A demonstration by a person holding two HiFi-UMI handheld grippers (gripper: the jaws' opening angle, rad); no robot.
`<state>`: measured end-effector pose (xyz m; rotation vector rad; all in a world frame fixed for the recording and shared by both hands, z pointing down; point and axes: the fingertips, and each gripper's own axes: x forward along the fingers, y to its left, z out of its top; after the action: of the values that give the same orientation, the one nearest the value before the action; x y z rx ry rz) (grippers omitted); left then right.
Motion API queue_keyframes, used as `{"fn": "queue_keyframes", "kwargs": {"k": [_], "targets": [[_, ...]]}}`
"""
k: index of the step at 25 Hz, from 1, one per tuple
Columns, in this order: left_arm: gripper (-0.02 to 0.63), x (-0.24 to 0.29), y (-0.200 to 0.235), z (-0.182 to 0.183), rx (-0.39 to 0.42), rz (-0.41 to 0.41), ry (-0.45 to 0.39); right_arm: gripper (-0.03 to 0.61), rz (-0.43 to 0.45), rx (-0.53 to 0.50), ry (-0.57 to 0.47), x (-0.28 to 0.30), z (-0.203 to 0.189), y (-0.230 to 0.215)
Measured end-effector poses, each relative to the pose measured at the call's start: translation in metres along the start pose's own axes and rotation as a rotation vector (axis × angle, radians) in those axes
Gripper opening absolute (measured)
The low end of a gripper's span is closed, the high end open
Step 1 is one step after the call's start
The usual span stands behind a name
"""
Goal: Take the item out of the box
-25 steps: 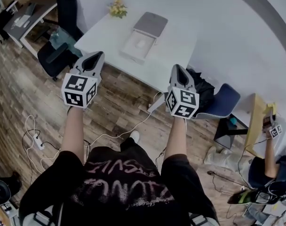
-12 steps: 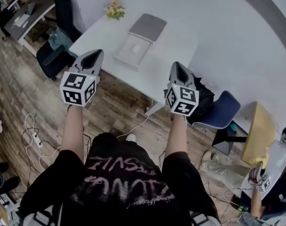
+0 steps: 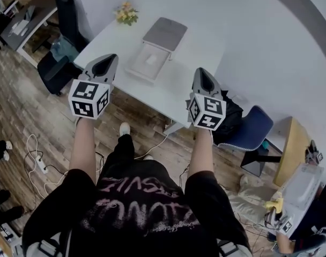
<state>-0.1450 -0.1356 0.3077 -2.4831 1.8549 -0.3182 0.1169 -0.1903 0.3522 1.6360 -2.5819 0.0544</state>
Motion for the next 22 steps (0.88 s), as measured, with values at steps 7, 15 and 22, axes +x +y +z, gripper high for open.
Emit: {"fn": "queue_keyframes", "kwargs": {"k": [7,15,22], "targets": [[0.002,0.033,0.021,-0.006,-0.017,-0.046,-0.004,0.009,-0.046,-0.002,0.019,0.025,-0.004,-0.004],[0.002,0.095,0.055,-0.017,-0.024,-0.101,0.017,0.009,-0.093,0.003,0.052,0.08,-0.012,-0.01],[0.002,0.146,0.087,-0.024,-0.026,-0.163,0.033,0.009,-0.145,0.009,0.079,0.128,-0.015,-0.01]]}}
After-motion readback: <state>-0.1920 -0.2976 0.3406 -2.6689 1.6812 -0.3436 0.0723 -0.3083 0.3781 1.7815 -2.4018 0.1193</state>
